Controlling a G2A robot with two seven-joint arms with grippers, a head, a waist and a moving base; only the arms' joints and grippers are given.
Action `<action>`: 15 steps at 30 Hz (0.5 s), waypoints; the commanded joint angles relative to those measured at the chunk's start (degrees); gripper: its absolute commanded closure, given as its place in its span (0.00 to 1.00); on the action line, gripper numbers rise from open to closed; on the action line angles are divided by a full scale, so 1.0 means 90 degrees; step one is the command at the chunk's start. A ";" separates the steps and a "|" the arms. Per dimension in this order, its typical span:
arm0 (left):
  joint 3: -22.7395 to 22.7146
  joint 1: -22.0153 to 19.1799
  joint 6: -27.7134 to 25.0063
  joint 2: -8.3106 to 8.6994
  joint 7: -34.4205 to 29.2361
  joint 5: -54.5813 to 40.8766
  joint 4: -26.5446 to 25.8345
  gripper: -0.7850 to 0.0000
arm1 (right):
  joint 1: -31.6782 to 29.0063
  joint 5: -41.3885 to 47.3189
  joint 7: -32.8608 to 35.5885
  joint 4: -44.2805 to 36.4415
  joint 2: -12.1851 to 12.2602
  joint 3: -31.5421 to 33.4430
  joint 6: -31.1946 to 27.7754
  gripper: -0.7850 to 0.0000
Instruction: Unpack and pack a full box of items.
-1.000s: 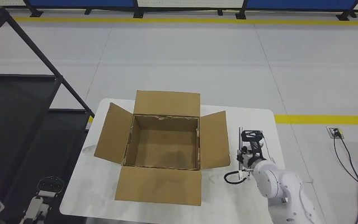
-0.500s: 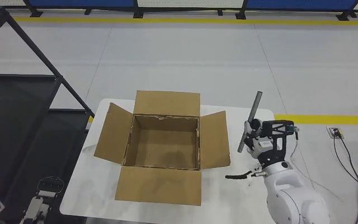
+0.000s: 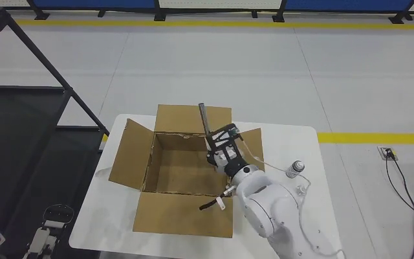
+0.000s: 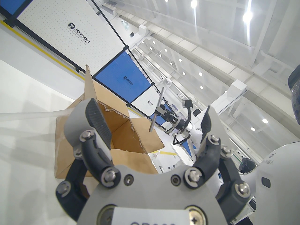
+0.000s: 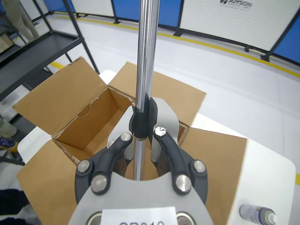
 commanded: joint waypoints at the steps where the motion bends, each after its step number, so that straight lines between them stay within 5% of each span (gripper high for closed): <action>1: 0.0000 0.0000 0.0000 0.0000 0.0000 0.0000 0.0000 0.00 | 0.0640 0.0170 0.0245 0.0807 -0.0168 -0.0541 -0.0068 1.00; 7: 0.0000 0.0000 0.0000 0.0000 0.0000 0.0000 0.0000 0.00 | 0.1998 0.0782 0.0602 0.2906 -0.0815 -0.1828 -0.0103 1.00; 15: 0.0000 0.0000 0.0000 0.0000 0.0000 0.0000 0.0000 0.00 | 0.2890 0.1295 0.0519 0.5175 -0.1575 -0.2643 -0.0495 1.00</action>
